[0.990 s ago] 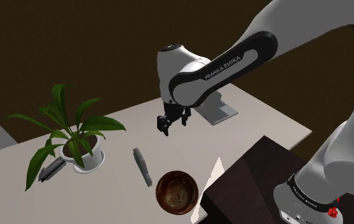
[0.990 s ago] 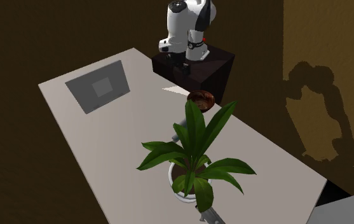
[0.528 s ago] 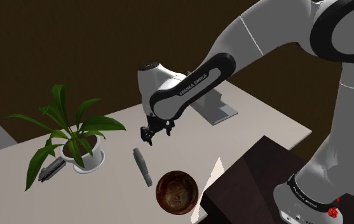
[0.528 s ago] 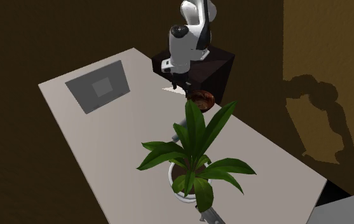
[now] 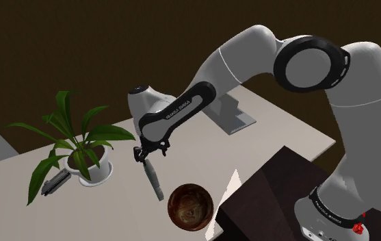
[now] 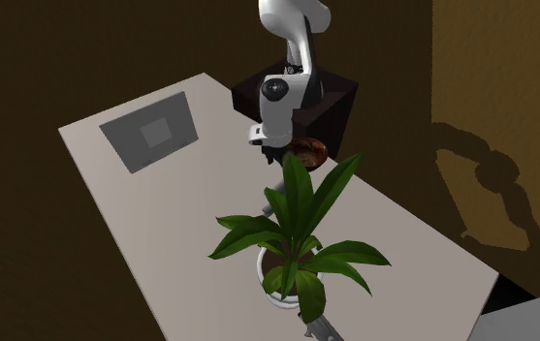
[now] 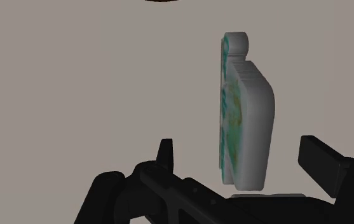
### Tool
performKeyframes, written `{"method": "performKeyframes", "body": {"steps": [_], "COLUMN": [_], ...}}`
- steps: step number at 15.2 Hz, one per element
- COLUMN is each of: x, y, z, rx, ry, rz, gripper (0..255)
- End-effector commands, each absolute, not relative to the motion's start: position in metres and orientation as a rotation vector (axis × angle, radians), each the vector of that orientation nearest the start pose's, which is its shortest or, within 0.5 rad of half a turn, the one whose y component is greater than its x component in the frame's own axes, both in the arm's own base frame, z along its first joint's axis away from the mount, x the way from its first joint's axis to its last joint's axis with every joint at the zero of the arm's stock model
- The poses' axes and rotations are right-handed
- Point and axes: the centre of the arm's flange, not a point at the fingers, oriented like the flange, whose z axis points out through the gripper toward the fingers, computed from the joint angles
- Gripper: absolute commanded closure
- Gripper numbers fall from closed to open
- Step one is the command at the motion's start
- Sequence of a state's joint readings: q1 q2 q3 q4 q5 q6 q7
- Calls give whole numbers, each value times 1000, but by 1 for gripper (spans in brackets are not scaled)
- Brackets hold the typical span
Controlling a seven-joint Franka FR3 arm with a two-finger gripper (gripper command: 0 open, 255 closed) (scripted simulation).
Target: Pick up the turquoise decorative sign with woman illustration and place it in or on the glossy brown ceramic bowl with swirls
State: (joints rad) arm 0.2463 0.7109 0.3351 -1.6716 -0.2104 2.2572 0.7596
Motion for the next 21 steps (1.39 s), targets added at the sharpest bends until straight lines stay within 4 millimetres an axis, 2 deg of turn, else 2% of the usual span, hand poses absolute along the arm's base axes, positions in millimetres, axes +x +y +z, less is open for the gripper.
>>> {"method": "performKeyframes", "body": {"steps": [1,2,10,18,19,21], "x": [588,594,590,590,590,590], "y": [362,369,370,370,370,370], "z": [181,173,134,134,134,134], "rx": [-3127,-3124,-3124,-3124,-3124,-3124], "ry": [179,185,185,185,185,185], "rz": [166,169,169,169,169,169], "gripper": [0,0,0,0,255,255]}}
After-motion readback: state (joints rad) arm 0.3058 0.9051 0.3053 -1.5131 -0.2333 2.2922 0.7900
